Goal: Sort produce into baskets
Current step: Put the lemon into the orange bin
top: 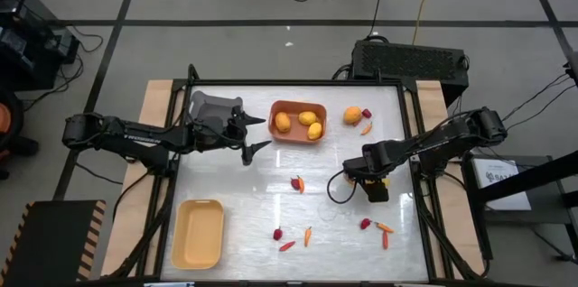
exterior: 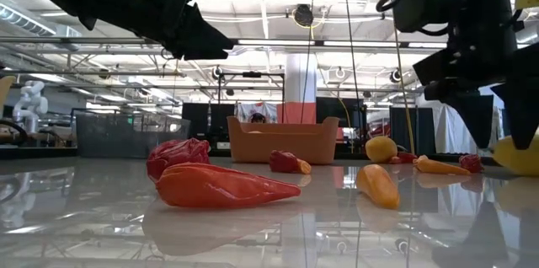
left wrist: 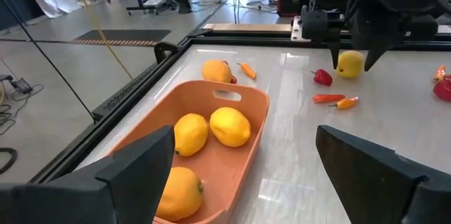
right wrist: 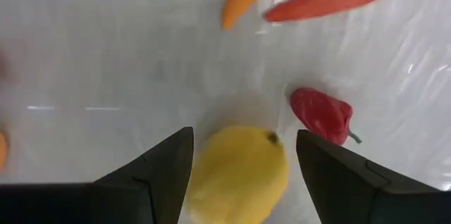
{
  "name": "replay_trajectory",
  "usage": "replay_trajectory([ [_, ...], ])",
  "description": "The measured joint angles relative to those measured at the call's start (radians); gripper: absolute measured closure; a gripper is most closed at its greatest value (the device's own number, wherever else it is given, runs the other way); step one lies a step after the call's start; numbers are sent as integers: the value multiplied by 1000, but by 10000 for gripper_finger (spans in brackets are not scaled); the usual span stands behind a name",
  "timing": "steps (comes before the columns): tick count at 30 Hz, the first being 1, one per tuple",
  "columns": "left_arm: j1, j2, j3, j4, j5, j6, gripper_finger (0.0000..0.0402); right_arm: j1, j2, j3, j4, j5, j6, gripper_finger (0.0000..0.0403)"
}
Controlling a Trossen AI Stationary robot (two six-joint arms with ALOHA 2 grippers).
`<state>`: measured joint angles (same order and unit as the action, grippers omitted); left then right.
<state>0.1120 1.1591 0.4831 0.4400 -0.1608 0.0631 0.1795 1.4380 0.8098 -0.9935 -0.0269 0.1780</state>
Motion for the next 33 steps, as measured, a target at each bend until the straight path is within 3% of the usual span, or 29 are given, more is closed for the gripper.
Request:
replay_trajectory([
  [6, 0, 0, 0, 0, 0, 3, 49, 0, 0, -1, -4, 0, 107, 161],
  [19, 0, 0, 0, 1, 0, 2, 49, -38, 0, -1, -5, -31, 707, 156],
  [33, 0, 0, 0, 1, 0, -3, 49, -126, 0, -1, -12, -29, 903, 65],
])
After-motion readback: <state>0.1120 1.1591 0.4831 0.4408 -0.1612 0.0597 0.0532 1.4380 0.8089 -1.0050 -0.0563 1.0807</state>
